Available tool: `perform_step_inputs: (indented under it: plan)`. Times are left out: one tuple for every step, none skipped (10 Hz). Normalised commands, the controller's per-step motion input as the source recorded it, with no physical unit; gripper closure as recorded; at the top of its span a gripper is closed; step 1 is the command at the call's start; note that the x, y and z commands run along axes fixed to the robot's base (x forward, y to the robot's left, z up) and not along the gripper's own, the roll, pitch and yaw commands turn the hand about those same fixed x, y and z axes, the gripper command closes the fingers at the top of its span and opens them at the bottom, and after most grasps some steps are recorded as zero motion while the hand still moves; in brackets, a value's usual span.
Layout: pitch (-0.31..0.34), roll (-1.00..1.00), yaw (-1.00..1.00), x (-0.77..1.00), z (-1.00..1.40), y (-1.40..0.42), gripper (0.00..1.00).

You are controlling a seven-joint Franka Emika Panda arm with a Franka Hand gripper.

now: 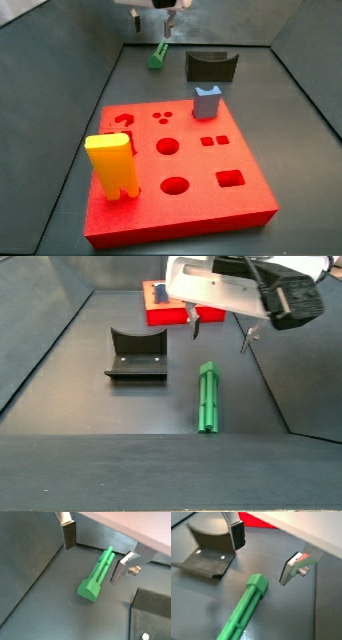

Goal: Pick up the 3 prong object. Move up. Rotate the 3 prong object. Place the 3 prong object on the fixture. Regrasp the 3 prong object. Move to above the board. Insert the 3 prong object.
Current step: Rotate the 3 prong object.

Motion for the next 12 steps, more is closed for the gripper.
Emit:
perform_step_inputs:
  plan:
    - [-0.032,0.01,1.0,0.03,-0.03,0.0,0.0]
    - [-0.036,0.01,1.0,0.03,-0.03,0.0,0.0]
    - [-0.047,0.01,1.0,0.03,-0.03,0.0,0.0]
    - [-0.053,0.01,0.97,0.03,-0.03,0.0,0.0]
    - [-0.052,0.01,0.64,0.03,-0.03,0.0,0.0]
    - [-0.052,0.01,0.42,0.03,-0.03,0.0,0.0]
    - [-0.051,0.01,0.21,0.03,-0.03,0.0,0.0]
    - [0.0,0.0,0.0,0.0,-1.0,0.0,0.0]
    - [-0.007,0.0,-0.06,0.01,-1.0,0.0,0.0]
    - [-0.023,-0.01,-0.06,0.02,-1.0,0.0,0.0]
    - [-0.032,-0.02,-0.05,0.02,-1.0,0.0,0.0]
    - [-0.037,-0.03,-0.04,0.03,-1.0,0.01,0.0]
